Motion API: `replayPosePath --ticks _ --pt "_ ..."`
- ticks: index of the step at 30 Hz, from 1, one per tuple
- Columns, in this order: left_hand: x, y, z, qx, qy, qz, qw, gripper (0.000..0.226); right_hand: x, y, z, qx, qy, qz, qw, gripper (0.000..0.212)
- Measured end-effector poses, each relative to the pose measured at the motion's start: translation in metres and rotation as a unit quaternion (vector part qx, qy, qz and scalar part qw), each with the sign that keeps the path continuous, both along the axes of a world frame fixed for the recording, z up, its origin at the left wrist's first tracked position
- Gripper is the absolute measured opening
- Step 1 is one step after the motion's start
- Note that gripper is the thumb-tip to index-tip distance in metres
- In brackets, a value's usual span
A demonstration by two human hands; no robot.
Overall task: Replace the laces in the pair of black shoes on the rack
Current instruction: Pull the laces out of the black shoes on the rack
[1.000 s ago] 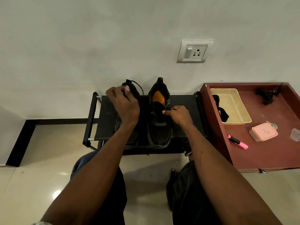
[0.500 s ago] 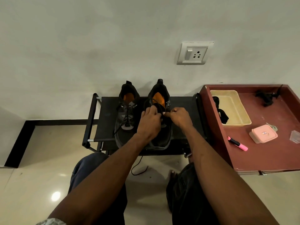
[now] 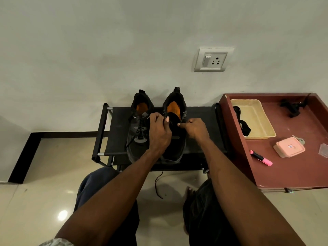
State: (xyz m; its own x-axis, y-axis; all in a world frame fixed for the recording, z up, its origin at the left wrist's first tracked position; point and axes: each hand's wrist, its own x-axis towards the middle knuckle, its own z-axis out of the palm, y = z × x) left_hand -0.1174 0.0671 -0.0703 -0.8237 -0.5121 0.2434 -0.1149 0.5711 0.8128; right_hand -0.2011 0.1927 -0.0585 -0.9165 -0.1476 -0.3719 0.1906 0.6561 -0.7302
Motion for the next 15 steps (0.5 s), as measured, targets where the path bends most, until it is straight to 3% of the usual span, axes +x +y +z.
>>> replayPosePath --ticks 4,8,9,12,15 --pt "0.001 0.008 0.001 0.09 -0.042 0.031 0.995 0.02 0.004 -0.002 0.003 0.044 0.03 0.008 0.999 0.043" --pt "-0.008 -0.009 0.011 0.34 -0.012 0.1 0.935 0.025 0.006 -0.002 0.005 0.053 0.038 0.01 0.998 0.04" --pt "-0.009 -0.013 0.012 0.357 -0.009 0.104 0.928 0.025 0.005 -0.001 0.005 0.053 0.04 0.009 0.998 0.039" --pt "-0.008 -0.013 0.014 0.281 -0.036 0.075 0.956 0.029 0.008 -0.001 0.007 0.064 0.058 0.022 0.996 0.037" --pt "-0.006 -0.008 0.02 0.276 -0.042 0.028 0.96 0.027 0.012 -0.003 0.008 0.113 0.095 0.043 0.988 0.031"
